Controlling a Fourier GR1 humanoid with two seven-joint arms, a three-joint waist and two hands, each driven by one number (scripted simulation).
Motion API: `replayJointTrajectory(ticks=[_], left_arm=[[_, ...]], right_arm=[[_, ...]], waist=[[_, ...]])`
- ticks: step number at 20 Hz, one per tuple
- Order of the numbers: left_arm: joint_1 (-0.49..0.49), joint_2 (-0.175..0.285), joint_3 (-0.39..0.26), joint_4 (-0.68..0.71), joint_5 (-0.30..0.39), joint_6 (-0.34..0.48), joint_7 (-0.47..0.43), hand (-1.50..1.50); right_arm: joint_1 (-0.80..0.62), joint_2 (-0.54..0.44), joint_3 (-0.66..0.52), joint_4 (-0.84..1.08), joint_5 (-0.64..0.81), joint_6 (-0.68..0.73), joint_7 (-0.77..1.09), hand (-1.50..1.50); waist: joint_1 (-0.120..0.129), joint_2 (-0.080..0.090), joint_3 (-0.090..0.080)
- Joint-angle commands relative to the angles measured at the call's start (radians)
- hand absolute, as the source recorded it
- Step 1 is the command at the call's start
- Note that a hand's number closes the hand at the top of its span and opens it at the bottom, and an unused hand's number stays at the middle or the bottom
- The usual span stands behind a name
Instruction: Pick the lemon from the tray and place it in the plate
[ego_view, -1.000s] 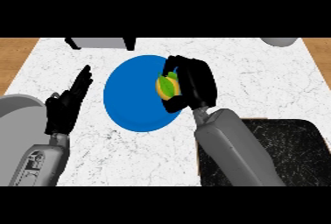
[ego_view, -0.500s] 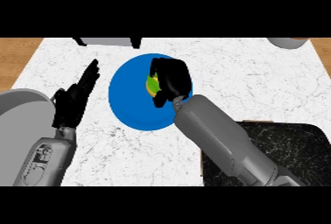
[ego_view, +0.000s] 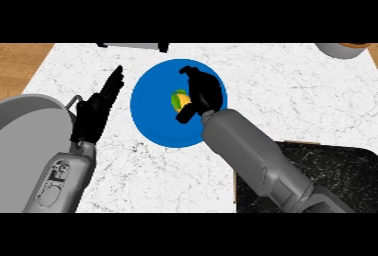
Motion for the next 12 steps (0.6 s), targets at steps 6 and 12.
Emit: replayJointTrajectory(ticks=[6,12], left_arm=[[0.030,0.009,0.007,0.010,-0.004,-0.009,-0.030,0.00],[0.007,0.009,0.049,0.047,0.010,0.006,-0.020,0.00]], right_arm=[[0.062,0.000,-0.034,-0.062,-0.259,-0.204,-0.234,-1.50],[0.061,0.000,-0.129,-0.096,-0.387,-0.340,-0.303,-1.50]], waist=[[0.005,0.000,0.002],[-0.060,-0.015,0.001]])
